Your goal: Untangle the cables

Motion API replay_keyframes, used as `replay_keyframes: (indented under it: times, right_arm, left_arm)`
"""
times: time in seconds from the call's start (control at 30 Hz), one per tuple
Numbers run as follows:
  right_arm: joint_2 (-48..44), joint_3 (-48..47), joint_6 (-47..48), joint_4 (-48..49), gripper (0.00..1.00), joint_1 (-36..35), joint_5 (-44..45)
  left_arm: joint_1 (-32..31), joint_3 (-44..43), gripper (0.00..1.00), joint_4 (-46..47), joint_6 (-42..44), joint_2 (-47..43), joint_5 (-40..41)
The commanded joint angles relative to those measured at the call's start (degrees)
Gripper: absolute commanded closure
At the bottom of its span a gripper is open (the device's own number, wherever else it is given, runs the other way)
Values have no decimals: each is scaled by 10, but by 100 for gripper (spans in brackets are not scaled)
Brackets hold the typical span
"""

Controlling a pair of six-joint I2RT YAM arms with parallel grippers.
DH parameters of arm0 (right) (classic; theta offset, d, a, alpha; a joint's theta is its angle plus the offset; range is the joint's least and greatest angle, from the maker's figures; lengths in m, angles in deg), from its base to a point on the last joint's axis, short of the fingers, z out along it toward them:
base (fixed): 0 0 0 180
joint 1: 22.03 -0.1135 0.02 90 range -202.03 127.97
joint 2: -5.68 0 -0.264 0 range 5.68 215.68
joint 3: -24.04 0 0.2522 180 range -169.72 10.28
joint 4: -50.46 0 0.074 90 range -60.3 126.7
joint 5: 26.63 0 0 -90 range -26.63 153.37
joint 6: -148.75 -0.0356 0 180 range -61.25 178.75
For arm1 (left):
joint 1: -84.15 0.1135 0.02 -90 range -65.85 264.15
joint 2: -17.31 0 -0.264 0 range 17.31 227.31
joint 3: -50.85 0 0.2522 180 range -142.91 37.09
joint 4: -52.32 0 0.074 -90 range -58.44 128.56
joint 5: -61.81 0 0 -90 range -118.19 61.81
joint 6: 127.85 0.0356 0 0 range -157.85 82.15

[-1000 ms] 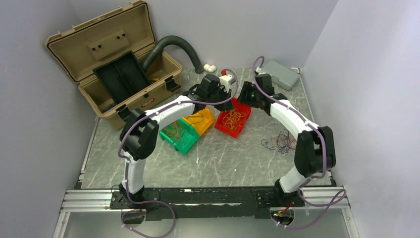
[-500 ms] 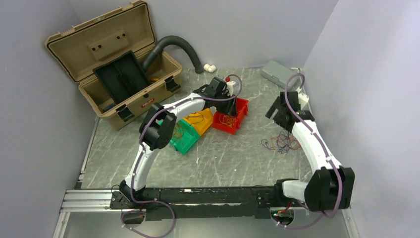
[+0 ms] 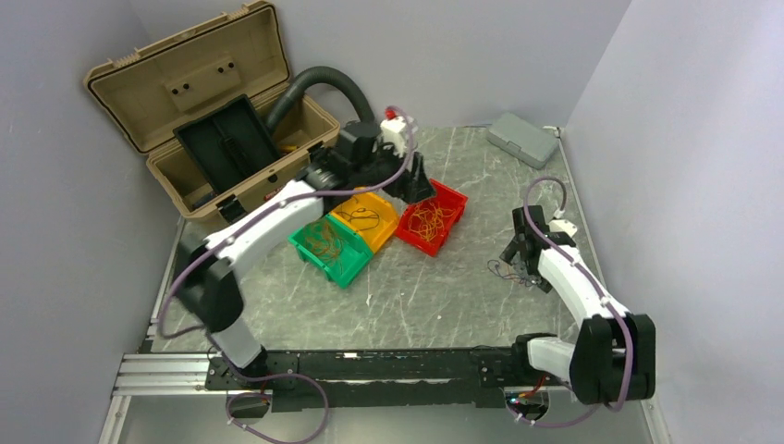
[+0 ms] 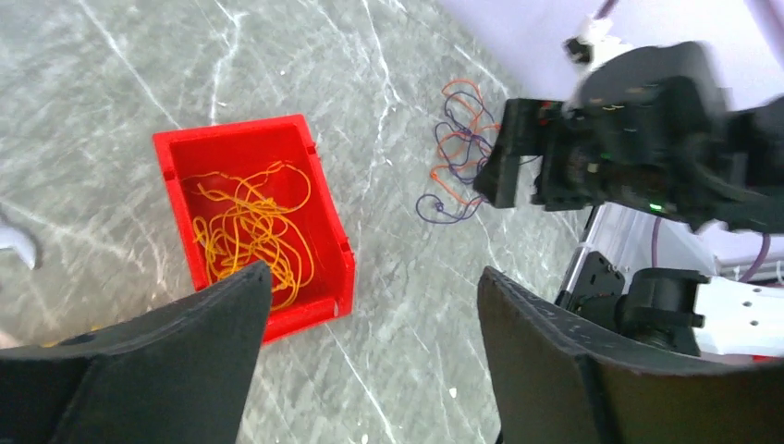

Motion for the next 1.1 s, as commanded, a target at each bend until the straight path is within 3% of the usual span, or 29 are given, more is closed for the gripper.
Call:
replay_keyframes:
  times: [0.0,0.07,0.2,0.37,0.57,0.6,0.67,0.7,0.73,0.77,0.8,0.93,1.07]
  right_arm:
    - [46,19,-2,88,19,1,-18]
    - [49,33,4,109,44,1,-33]
    - [16,65,44,150,100,-13,-97]
    - [-12,64,21,143,100,-130,-190]
    - [-34,11,-69,142,100,-321,-313]
    - [-38,2,-77,142,99,-338,-325]
    - [-44,-12,-80,130,86,-347,-349]
    - [-51,-24,-71,115,65,-348,-347]
    - [-57,-39,-61,91,36,-347,-329]
    - [-66,-54,-53,61,20,-347,-297]
    - [-74,-69,-44,31,13,-344,-261]
    - [-97,-107,-12,-62,11,-284,-160]
    - [-118,-75,14,-72,11,-170,-159]
  left_arm:
    - [19,143,10,41,-6,-127,48]
    - [23,212,1,51,-7,-192,79]
    - [24,313,1,51,-11,-290,112]
    - [23,402,1,85,-23,-347,106]
    - [6,414,0,102,-13,-331,66]
    - [-1,410,1,100,-7,-324,65]
    - [-15,406,1,102,-1,-311,65]
    - [-21,406,1,106,-1,-305,63]
    - [-25,406,1,113,-3,-300,59]
    - [-29,405,1,119,-4,-293,54]
    - [-33,404,1,124,-6,-287,50]
    - [-58,397,1,149,-7,-259,44]
    - [-88,371,1,167,-7,-210,47]
